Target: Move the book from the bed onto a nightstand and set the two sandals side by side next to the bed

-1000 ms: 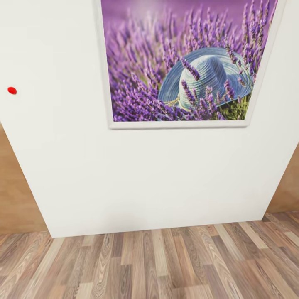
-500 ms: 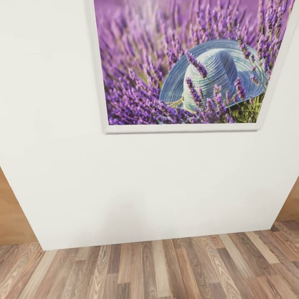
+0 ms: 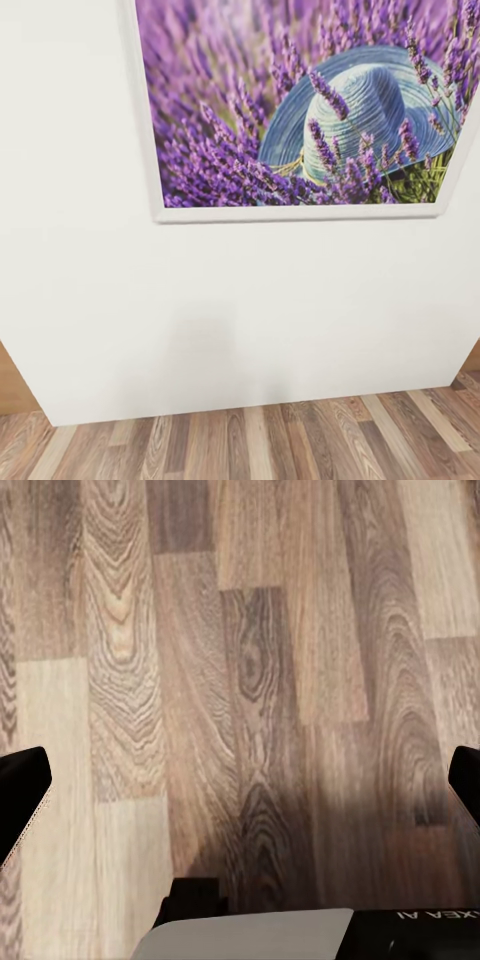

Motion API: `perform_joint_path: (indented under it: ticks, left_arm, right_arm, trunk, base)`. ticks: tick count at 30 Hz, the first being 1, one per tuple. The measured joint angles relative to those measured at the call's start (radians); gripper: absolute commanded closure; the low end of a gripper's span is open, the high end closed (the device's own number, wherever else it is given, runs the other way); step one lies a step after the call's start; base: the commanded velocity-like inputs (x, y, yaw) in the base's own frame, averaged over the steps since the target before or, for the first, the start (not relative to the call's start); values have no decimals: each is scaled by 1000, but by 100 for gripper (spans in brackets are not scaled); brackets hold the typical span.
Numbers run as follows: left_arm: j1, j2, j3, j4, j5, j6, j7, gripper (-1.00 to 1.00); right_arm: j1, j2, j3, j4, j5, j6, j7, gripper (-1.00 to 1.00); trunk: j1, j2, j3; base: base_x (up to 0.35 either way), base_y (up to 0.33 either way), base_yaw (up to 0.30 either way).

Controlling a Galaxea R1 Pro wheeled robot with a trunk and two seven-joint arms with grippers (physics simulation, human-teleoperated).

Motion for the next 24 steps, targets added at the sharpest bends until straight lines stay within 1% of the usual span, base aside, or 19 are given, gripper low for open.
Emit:
perform_joint_path:
  ticks: [13,17,24]
  left_arm:
    - [0,0,0,-1,0,0,0,-100]
    - [0,0,0,-1,0,0,0,-100]
    - [0,0,0,-1,0,0,0,-100]
  right_arm:
    - [0,0,0,0,0,0,0,-100]
    - [0,0,0,0,0,0,0,-100]
    - [0,0,0,0,0,0,0,-100]
  trunk:
    - [0,0,0]
    - [0,0,0]
    - [1,0,0]
  base:
    - [326,0,-7]
    - [129,0,-133]
    - [13,0,-236]
